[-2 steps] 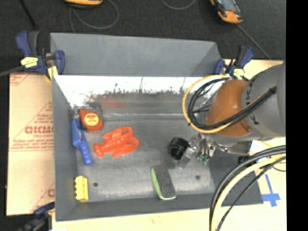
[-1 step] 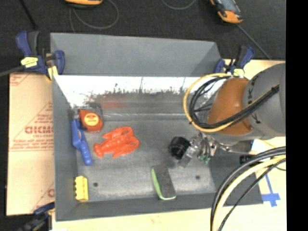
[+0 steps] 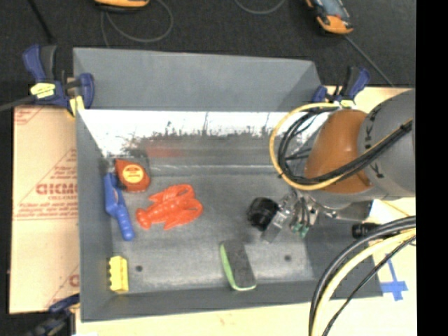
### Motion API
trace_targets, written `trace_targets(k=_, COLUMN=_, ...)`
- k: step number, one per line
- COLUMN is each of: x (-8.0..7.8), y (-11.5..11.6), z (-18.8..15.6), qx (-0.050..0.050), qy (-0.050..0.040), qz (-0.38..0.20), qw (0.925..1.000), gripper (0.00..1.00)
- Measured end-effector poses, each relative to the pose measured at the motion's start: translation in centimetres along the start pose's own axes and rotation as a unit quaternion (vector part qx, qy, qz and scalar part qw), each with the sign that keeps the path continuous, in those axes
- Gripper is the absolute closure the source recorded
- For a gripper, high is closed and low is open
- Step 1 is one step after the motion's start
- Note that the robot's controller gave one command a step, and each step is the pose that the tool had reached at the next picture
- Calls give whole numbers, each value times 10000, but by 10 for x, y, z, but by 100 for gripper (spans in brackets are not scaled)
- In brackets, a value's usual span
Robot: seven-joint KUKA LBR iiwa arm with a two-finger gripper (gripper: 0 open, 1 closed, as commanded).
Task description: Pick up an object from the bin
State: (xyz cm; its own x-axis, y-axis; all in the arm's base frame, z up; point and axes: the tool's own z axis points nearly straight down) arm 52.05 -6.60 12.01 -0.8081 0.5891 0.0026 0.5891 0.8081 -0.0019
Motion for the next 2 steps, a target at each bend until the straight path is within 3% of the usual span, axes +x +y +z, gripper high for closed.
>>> trace_targets(k=2, x=-1, y=0, z=-29, qx=-17, qy=-33, qz=-8, qw=10000, gripper=100)
